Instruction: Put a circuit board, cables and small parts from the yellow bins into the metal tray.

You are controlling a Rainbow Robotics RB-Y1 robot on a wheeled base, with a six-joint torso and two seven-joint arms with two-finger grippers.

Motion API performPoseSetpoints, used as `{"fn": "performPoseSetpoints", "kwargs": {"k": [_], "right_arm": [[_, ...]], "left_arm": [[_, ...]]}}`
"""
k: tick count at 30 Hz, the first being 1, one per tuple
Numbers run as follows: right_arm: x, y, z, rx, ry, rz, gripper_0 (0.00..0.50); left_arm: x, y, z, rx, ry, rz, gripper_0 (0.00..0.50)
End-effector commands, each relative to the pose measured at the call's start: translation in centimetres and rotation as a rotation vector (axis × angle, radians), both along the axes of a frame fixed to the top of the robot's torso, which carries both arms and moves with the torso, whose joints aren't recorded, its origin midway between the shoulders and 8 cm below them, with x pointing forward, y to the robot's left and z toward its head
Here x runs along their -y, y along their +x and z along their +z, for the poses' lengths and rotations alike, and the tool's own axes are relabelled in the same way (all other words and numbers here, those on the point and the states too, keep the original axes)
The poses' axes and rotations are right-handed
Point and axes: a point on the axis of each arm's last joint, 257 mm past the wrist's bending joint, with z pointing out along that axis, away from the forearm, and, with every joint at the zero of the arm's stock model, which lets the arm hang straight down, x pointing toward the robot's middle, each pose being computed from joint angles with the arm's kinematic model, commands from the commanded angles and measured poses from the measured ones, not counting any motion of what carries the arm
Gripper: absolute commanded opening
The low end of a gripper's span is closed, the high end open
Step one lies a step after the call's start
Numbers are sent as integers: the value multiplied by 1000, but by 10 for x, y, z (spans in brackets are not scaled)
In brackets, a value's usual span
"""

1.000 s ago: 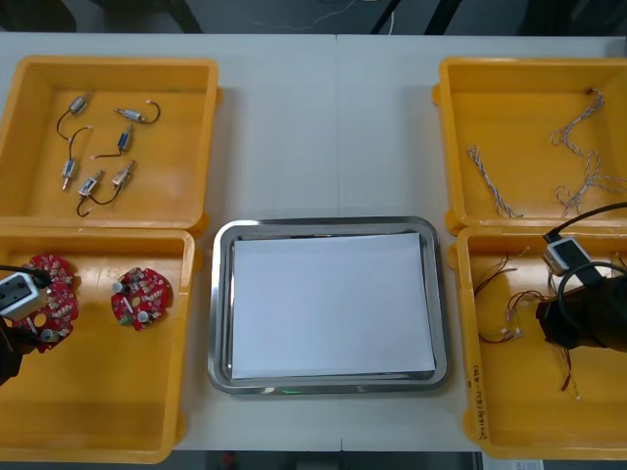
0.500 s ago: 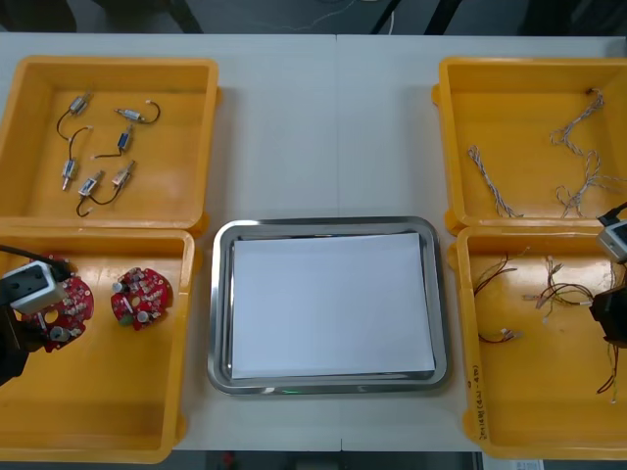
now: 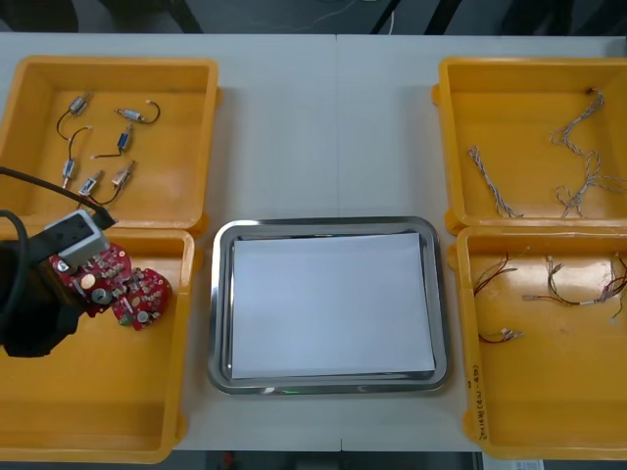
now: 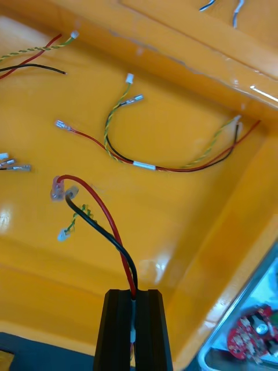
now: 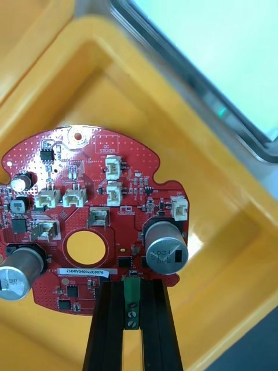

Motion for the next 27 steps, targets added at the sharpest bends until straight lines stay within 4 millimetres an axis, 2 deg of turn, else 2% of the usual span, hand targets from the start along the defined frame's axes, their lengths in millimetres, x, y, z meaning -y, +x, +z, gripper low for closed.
{"fn": "performPoseSetpoints", "kwargs": {"k": [1,4,11,18,27], "right_arm": [[2,4,35,47,-75,14,0],[-12,6,41,50,-90,54,0],[-65,20,52,92,-117,216,0],[-115,24,52,95,-133,382,0],[-157,23,45,65,-140,529,0]], "left_arm": [[40,9,10,26,-61,16,0],[60,11,8,21,-86,14,0],[104,17,8,27,-130,14,0],[142,18,3,29,-145,48,0],[177,15,-9,19,-159,115,0]]}}
